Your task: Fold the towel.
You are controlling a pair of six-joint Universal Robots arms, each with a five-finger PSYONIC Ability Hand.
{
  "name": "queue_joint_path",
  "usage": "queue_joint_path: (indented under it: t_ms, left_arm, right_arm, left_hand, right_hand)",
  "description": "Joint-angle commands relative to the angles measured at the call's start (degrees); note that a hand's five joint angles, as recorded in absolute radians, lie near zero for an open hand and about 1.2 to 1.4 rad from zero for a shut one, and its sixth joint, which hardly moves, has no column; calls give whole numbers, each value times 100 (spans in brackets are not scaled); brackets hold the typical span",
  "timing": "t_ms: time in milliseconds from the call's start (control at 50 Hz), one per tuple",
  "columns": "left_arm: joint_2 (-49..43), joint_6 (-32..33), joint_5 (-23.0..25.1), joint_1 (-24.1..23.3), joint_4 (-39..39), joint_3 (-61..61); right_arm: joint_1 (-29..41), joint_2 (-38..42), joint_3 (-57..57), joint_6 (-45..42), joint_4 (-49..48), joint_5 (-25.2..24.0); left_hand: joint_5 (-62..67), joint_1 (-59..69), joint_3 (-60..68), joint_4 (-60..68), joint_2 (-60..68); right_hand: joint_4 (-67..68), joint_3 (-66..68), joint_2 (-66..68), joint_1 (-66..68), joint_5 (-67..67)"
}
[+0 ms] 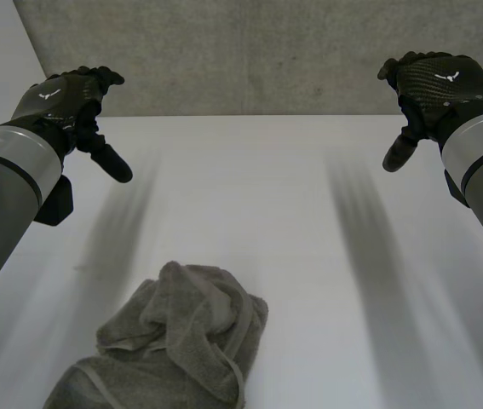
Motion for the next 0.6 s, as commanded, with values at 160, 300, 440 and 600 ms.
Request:
queue_joint_path:
  t_ms: [160,300,440,600]
  left_arm:
    - [27,358,26,-61,-317,-14]
    - [97,815,35,-61,-422,-163]
    - [97,807,378,97,-414,-330]
    - [115,807,773,361,-352,-901]
  right_arm:
    - [-35,220,-121,-157,398,-1100]
    - [-79,634,-280,-598,1332,-2360]
    - [104,1116,70,-835,1604,-3869]
    - [851,1696,563,-852,973,-4874]
  left_hand:
    - [-122,14,72,70,79]
    - [-122,14,72,70,79]
    - [-122,14,72,70,79]
    - [-105,31,89,87,96]
  right_hand:
    - [-456,-377,-425,-264,-307]
    - [-456,-377,-425,-264,-307]
    - [-456,-377,-425,-264,-307]
    - [-456,-377,-425,-264,-307]
